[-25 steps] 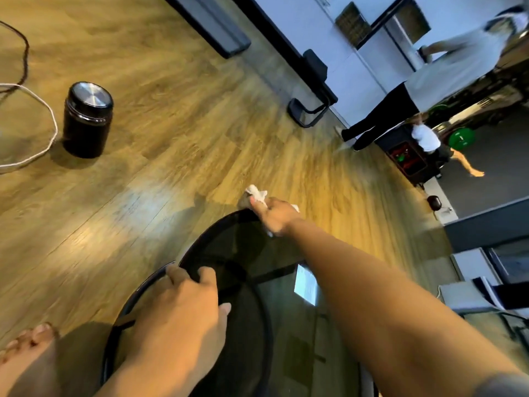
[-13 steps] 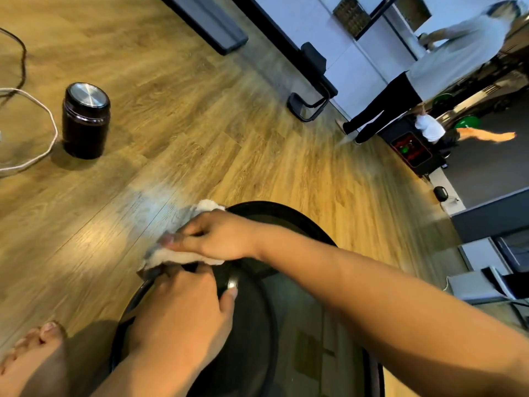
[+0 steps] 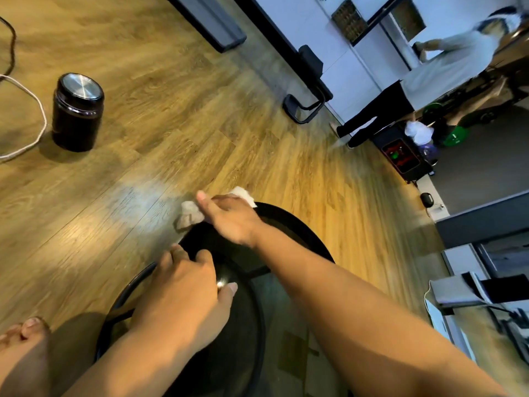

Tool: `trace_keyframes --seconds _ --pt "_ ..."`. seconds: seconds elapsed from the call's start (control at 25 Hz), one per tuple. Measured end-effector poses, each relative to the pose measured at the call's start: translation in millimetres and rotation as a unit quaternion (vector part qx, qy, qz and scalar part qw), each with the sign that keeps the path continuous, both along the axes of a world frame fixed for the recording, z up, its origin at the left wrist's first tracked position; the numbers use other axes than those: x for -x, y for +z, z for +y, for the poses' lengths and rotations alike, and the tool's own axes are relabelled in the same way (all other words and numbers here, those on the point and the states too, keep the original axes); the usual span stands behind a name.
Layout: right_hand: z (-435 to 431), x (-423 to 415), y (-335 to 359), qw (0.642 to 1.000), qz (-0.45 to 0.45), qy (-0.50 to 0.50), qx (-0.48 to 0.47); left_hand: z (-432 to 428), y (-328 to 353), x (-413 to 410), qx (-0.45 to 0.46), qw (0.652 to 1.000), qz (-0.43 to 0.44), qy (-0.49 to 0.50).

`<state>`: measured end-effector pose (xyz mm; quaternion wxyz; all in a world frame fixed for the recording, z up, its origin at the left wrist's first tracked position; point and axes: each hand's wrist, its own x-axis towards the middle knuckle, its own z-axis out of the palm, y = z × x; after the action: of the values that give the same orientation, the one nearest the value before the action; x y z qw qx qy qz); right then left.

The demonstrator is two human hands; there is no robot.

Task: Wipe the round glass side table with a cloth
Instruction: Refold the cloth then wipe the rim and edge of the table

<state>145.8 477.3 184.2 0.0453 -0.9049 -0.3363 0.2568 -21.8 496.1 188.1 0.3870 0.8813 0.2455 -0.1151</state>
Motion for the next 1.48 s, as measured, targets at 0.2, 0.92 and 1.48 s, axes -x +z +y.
trace_keyframes --seconds 0.2,0.92,1.48 --pt "3 51 13 0.988 0.111 0.108 0.005 -10 0 11 -0.059 0.998 0.006 -0.015" --pt "1 55 -2 0.973 -0.006 0.224 -0.049 -11 -1 16 -0.099 0.992 0.051 -0.061" --pt "-12 -67 -11 0.986 -0.115 -0.066 0.102 -7 5 21 -0.008 0.997 0.04 -0.063"
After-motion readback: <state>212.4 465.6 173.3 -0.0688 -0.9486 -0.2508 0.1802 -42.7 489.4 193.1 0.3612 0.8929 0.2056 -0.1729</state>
